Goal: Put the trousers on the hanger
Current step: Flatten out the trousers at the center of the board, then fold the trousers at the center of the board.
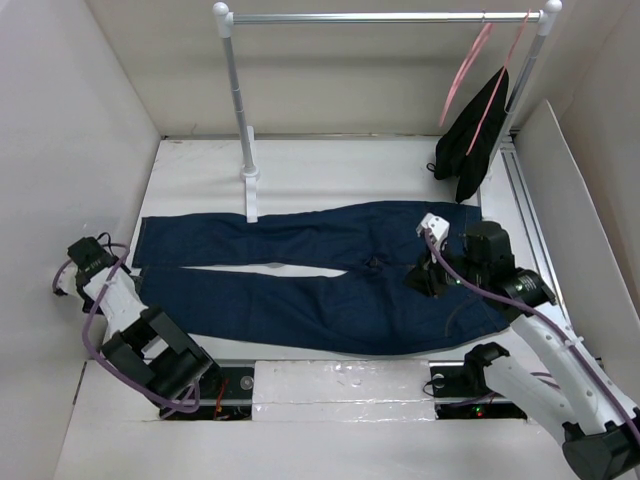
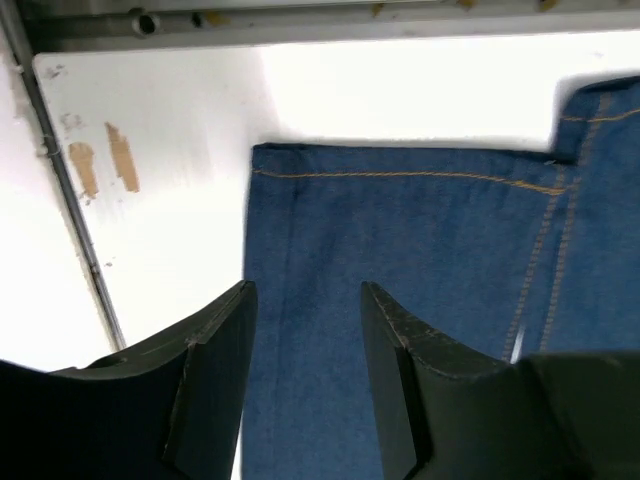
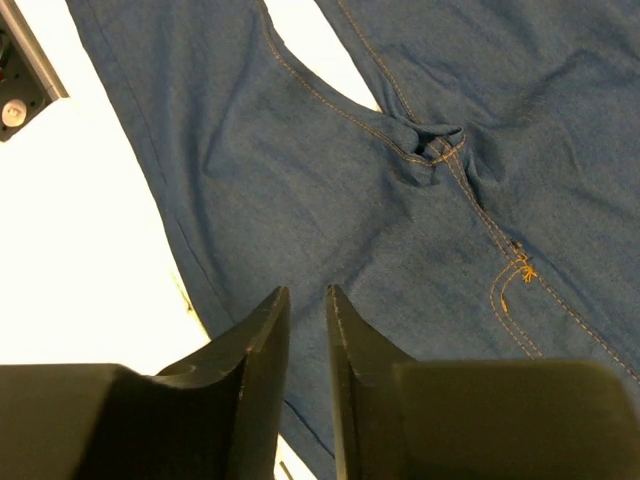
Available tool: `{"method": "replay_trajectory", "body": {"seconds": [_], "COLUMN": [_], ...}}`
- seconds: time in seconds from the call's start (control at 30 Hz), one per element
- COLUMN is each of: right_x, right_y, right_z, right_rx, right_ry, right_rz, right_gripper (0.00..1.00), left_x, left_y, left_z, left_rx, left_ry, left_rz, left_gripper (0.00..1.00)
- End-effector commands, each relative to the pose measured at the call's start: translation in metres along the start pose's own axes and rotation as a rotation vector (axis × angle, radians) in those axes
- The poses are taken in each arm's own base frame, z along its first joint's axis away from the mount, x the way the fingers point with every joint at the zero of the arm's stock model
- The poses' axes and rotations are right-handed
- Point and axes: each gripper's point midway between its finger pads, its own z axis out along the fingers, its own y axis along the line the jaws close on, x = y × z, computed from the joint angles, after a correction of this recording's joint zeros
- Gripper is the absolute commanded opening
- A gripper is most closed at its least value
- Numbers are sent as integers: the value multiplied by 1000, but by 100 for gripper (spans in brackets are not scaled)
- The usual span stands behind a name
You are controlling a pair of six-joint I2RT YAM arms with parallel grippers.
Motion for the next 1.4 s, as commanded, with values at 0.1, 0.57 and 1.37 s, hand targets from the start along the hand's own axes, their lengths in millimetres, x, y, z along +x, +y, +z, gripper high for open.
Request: {"method": "replay_trajectory", "body": {"seconds": [0.1, 0.57, 1.37], "right_x": [-13, -18, 93], "right_y": [-1, -9, -56], "right_z": [-7, -7, -35], "right_rx": [40, 73, 523], "right_ry": [-25, 11, 344], "right_rz": [-74, -80, 465], "right_gripper": [31, 32, 60], "left_x": [20, 34, 13], "left_y": [12, 29, -77], "left_z": [20, 47, -129], "left_rx": [-119, -240, 453], "left_ry": [98, 133, -187], "left_rz": [-43, -39, 200], "left_gripper": [40, 46, 0]}}
